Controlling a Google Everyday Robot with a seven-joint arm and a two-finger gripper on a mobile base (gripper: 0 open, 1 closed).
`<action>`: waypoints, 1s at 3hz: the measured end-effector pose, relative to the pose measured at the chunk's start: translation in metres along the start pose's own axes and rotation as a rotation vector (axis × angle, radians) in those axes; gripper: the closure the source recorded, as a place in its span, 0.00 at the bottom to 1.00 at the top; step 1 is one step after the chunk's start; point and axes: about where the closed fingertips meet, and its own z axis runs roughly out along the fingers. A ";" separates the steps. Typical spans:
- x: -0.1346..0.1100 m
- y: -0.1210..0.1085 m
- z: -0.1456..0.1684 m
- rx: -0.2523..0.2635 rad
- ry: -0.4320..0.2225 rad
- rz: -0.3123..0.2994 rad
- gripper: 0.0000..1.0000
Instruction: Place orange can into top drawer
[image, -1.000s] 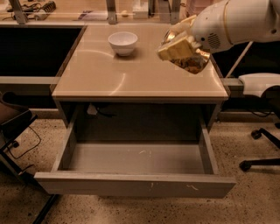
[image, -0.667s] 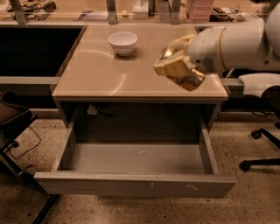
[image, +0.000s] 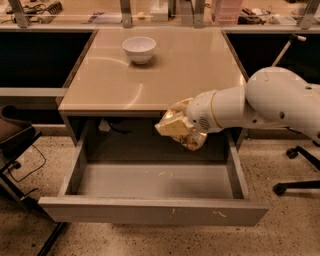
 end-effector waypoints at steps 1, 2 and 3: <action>0.000 0.000 0.000 0.000 0.000 0.000 1.00; 0.020 -0.008 0.017 0.030 -0.018 0.025 1.00; 0.067 -0.018 0.057 0.081 -0.017 0.065 1.00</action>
Offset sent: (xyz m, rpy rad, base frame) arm 0.0297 -0.0101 -0.0840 0.0626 -0.0175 -0.1315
